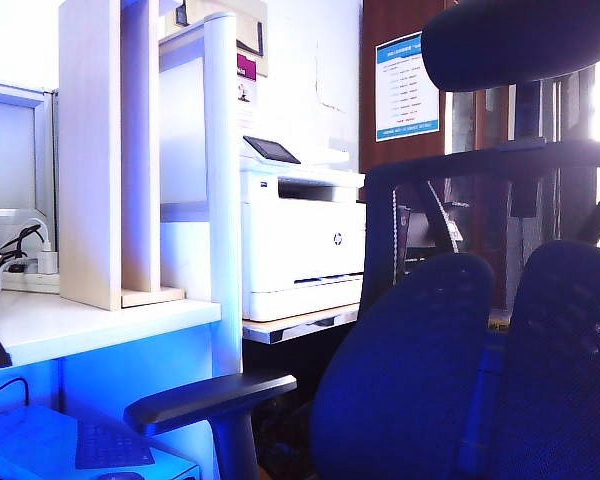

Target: Grab the backpack from the chair and place it on the desk.

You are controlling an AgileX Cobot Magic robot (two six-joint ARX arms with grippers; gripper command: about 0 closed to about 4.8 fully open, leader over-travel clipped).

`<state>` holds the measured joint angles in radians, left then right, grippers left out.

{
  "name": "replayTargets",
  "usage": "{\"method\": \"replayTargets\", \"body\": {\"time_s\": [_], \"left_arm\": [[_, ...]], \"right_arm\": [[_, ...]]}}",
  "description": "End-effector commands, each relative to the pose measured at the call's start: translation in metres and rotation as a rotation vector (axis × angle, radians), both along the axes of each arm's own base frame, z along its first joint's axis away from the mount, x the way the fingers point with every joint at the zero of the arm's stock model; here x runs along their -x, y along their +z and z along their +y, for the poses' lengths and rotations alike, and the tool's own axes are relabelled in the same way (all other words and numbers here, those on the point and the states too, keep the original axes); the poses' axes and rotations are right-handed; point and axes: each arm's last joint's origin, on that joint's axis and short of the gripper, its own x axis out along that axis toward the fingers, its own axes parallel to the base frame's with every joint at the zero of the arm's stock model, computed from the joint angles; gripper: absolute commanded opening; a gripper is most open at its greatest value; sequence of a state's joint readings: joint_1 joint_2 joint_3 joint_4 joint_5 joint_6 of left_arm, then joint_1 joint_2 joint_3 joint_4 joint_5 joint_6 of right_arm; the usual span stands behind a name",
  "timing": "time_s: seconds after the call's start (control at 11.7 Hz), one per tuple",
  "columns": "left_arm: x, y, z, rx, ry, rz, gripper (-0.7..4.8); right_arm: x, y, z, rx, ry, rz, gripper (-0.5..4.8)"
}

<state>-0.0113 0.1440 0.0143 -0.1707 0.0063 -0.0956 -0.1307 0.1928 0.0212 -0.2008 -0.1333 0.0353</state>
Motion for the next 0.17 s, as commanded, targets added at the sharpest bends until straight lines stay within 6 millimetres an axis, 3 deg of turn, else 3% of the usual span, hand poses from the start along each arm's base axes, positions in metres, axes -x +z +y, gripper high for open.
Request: {"method": "replayTargets", "body": {"time_s": [0.09, 0.17], "left_arm": [[0.0004, -0.0041, 0.0001, 0.0, 0.005, 0.024, -0.05], [0.0004, -0.0041, 0.0001, 0.0, 0.005, 0.024, -0.05]], "right_arm": [[0.0004, -0.0001, -0.0001, 0.003, -0.003, 0.009, -0.06], [0.0004, -0.0001, -0.0001, 0.003, -0.003, 0.009, -0.06]]}}
